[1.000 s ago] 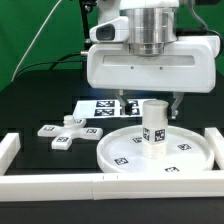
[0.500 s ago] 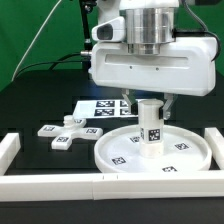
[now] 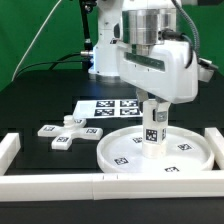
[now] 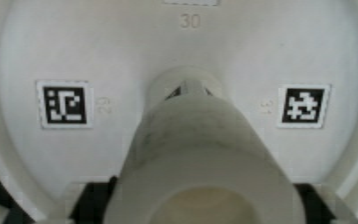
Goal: Assemble round table
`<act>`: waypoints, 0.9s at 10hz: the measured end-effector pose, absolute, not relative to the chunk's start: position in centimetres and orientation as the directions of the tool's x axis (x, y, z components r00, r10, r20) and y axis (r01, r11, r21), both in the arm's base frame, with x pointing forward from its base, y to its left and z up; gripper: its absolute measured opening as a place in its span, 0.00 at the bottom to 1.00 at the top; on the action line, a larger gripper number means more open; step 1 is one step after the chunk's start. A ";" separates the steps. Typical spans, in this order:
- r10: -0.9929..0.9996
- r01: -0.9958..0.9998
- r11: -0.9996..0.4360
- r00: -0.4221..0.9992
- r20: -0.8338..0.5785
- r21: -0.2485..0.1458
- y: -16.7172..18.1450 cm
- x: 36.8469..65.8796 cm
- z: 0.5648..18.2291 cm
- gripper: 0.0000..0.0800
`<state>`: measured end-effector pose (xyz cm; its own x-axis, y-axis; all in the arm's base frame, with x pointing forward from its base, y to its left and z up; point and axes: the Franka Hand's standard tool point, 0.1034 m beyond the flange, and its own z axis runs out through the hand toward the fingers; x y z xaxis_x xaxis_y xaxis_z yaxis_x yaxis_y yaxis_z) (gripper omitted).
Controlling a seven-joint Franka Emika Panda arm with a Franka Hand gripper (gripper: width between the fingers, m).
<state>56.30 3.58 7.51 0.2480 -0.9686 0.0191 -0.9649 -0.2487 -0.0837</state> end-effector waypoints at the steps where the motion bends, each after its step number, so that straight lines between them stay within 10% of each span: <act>1: -0.996 -0.992 -0.090 0.091 -0.001 -0.088 3.7 56.3 7.5 0.50; 4: -0.986 -0.981 0.165 -0.161 -0.041 -0.099 3.7 56.1 7.5 0.50; 6: -0.989 -0.984 0.145 -0.142 -0.039 -0.099 3.8 56.1 7.4 0.75; 9: -0.964 -0.959 -0.265 0.266 0.000 -0.097 3.8 56.3 7.6 0.81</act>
Offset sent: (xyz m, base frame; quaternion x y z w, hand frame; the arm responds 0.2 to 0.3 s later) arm 0.0047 -0.0021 0.0024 0.0522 0.0002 0.2492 0.9670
